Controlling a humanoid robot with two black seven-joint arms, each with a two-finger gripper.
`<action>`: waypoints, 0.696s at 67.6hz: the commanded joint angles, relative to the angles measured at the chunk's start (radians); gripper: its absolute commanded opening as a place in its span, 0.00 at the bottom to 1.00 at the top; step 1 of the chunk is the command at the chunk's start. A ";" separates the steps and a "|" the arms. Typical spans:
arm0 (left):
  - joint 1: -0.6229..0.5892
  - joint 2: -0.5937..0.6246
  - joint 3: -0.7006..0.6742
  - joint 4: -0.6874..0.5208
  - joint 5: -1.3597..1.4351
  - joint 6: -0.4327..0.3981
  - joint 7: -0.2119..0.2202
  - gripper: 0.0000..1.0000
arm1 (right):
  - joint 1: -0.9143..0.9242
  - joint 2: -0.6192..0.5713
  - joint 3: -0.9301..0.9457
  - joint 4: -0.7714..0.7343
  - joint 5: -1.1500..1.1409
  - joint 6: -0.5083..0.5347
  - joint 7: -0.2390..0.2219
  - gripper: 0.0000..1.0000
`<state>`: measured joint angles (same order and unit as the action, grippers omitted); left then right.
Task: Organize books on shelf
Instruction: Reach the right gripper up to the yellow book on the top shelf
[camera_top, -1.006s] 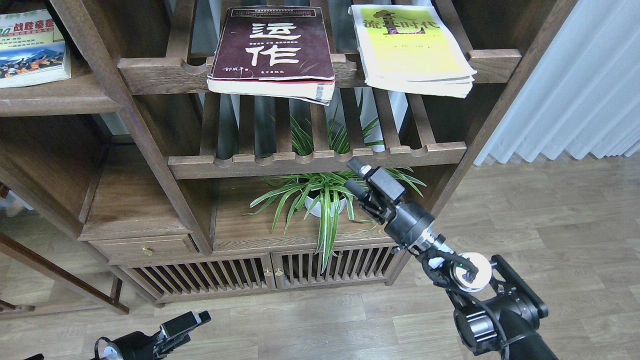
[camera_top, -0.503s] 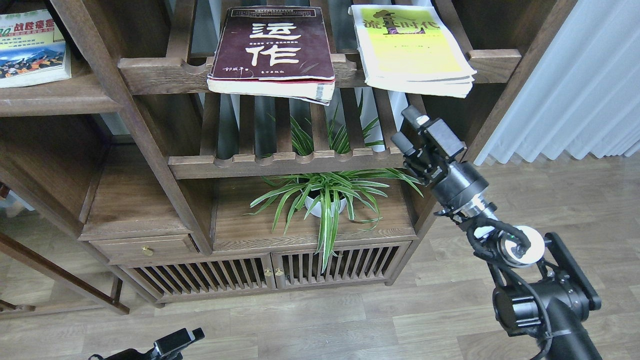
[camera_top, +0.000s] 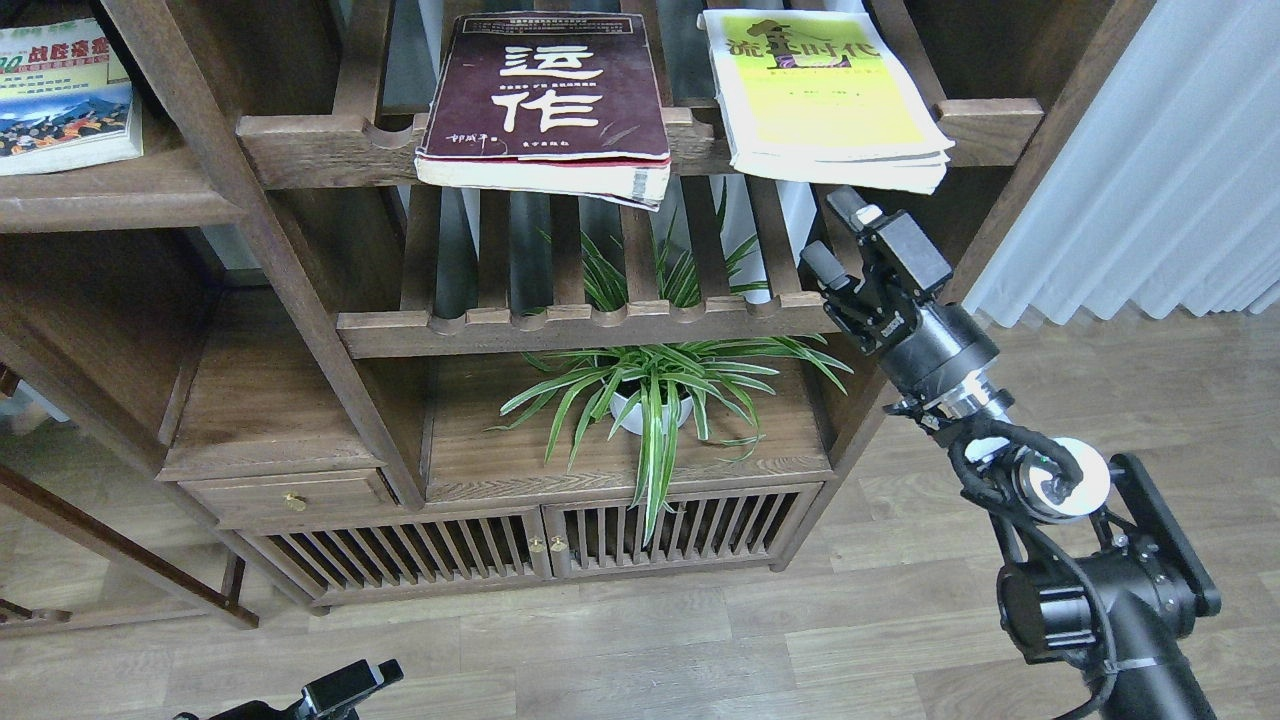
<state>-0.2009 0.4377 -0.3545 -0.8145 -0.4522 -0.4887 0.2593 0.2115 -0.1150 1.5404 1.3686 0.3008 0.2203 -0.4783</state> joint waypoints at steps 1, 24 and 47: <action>-0.002 -0.002 0.000 0.006 0.000 0.000 0.000 1.00 | -0.001 -0.018 0.001 0.010 0.001 -0.001 0.000 0.99; -0.002 -0.004 0.000 0.015 0.001 0.000 0.000 1.00 | 0.009 -0.018 0.027 0.023 0.001 -0.007 0.000 0.99; 0.000 -0.004 0.002 0.040 -0.002 0.000 0.000 1.00 | 0.089 -0.006 0.021 0.021 -0.002 -0.153 0.046 0.99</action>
<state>-0.2026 0.4341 -0.3539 -0.7904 -0.4513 -0.4887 0.2593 0.2795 -0.1265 1.5665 1.3914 0.3016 0.1199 -0.4367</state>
